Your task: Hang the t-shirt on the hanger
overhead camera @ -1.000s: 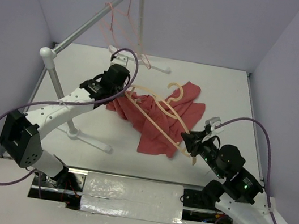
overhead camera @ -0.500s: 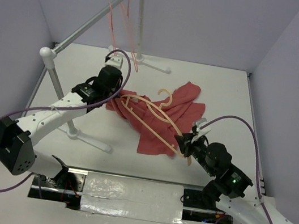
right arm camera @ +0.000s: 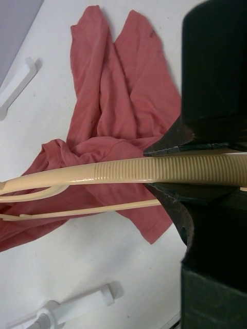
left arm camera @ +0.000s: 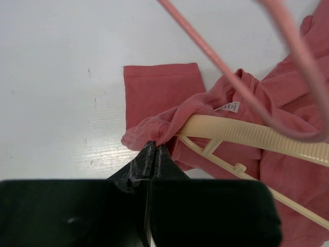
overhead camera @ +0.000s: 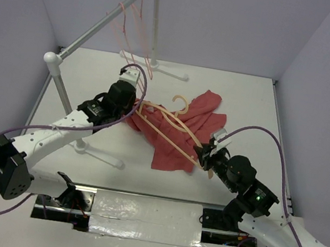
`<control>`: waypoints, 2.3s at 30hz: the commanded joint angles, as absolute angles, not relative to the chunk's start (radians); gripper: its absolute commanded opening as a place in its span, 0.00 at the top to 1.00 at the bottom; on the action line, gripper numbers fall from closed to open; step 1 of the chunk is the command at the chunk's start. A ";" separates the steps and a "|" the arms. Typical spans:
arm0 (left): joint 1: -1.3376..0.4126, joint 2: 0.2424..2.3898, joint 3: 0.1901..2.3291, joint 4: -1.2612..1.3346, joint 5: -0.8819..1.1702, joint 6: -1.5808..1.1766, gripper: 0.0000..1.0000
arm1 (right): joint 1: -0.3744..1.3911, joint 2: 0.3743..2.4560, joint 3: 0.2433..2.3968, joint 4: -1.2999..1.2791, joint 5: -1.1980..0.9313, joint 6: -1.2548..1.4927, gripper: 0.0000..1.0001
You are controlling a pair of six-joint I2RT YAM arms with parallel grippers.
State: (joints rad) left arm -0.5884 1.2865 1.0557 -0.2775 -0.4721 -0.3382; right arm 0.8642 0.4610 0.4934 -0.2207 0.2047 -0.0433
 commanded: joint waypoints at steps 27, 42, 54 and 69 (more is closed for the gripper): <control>-0.624 1.197 1.057 -0.178 -0.525 -0.285 1.00 | 0.871 0.479 0.482 -0.072 0.066 -0.212 1.00; -0.709 1.155 1.101 -0.184 -0.543 -0.275 1.00 | 0.874 0.528 0.453 0.032 0.066 -0.132 1.00; -0.761 1.123 1.150 -0.149 -0.433 -0.204 1.00 | 0.871 0.614 0.390 0.205 -0.143 -0.183 1.00; -0.765 1.103 1.351 -0.287 -0.340 -0.115 1.00 | 0.764 0.443 0.210 0.583 -0.202 -0.150 1.00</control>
